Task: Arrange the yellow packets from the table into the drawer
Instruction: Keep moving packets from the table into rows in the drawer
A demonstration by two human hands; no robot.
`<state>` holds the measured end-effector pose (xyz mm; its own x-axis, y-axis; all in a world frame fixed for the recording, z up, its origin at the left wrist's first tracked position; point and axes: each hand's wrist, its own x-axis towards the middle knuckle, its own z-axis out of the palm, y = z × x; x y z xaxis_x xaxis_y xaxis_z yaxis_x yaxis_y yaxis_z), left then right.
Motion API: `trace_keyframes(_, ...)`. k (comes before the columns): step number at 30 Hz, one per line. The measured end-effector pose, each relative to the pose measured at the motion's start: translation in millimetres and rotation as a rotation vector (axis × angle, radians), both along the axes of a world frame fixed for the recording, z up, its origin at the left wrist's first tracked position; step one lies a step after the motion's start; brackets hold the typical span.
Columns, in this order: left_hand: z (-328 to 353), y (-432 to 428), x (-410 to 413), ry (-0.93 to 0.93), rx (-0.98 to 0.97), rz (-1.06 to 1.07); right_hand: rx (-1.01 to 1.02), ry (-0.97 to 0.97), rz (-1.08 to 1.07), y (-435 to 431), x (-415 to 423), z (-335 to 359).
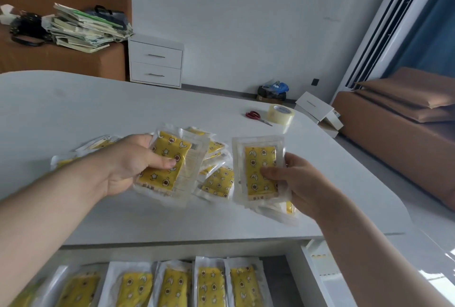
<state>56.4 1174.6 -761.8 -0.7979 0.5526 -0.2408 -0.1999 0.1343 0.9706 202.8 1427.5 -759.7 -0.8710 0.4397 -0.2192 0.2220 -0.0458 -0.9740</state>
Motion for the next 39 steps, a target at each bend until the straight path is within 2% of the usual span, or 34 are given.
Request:
trace_keyframes(5,29.7,-41.1,25.7,0.052,-0.096,-0.062,0.145,-0.045,0.221,-13.7,13.6,12.8)
trace_keyframes(11,20.1,-95.2,66.9,-0.006,-0.187,-0.047,0.292,-0.127,0.306,-52.5,7.6,6.7)
trace_keyframes(16,0.1,-143.4,81.5,-0.077,-0.246,0.089,0.203,-0.126,0.330,-90.3,1.1,6.6)
trace_keyframes(20,-11.5,-177.0,86.0,-0.122,-0.315,0.141,0.075,-0.128,0.449,-119.0,4.2,3.9)
trace_keyframes(23,-17.4,-190.4,76.9,-0.182,-0.359,0.154,-0.027,-0.204,0.573,-142.6,2.3,-10.6)
trace_keyframes(28,-35.2,-202.5,66.6,-0.203,-0.504,0.181,-0.071,-0.415,0.746,-185.3,6.8,-53.4)
trace_keyframes(35,-69.0,-224.6,65.3,-0.270,-0.758,0.154,-0.040,-0.588,0.627,-220.5,-1.4,-104.0)
trace_keyframes(39,-92.4,-219.2,71.8,-0.279,-0.796,0.264,0.009,-0.609,0.487,-235.9,-12.5,-127.4)
